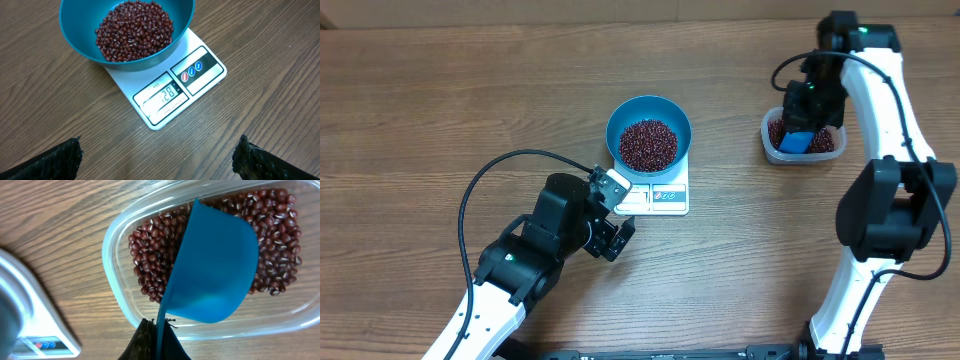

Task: Scoop item into bowl and weigh 150g on scale
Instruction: 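Dip the blue scoop into the tub and scoop beans with the right gripper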

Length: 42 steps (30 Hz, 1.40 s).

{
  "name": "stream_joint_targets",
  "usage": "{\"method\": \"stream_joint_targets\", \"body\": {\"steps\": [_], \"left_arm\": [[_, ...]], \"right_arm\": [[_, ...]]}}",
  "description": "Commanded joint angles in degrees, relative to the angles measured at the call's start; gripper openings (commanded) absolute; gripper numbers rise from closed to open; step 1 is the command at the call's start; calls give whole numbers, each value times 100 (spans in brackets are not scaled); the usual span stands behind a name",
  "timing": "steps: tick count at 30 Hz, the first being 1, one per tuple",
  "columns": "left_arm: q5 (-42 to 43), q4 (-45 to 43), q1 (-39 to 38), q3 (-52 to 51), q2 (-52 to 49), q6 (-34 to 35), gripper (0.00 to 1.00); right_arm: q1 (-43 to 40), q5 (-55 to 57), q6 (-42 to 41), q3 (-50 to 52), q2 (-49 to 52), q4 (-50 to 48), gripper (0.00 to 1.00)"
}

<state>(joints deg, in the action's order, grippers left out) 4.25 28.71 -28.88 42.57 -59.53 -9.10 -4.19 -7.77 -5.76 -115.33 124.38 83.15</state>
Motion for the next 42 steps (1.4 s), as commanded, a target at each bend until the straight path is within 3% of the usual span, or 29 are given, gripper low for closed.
{"method": "stream_joint_targets", "body": {"steps": [1, 15, 20, 33, 42], "left_arm": [[-22, -4, -39, -37, -37, 55, 100], [-20, -4, -39, -37, -37, 55, 100], [-22, -4, -39, -37, -37, 55, 100], [-22, -4, -39, -37, -37, 55, 100], [-22, -4, -39, -37, -37, 55, 100]], "right_arm": [[-223, -935, 629, -24, -245, -131, 4], [-813, -1106, 1259, -24, -245, 127, 4], [-992, -1810, 1923, -24, -245, 282, 4], [-1508, -1961, 1947, -24, -245, 385, 4], [-1644, -2516, 2590, -24, -245, 627, 4]]}}
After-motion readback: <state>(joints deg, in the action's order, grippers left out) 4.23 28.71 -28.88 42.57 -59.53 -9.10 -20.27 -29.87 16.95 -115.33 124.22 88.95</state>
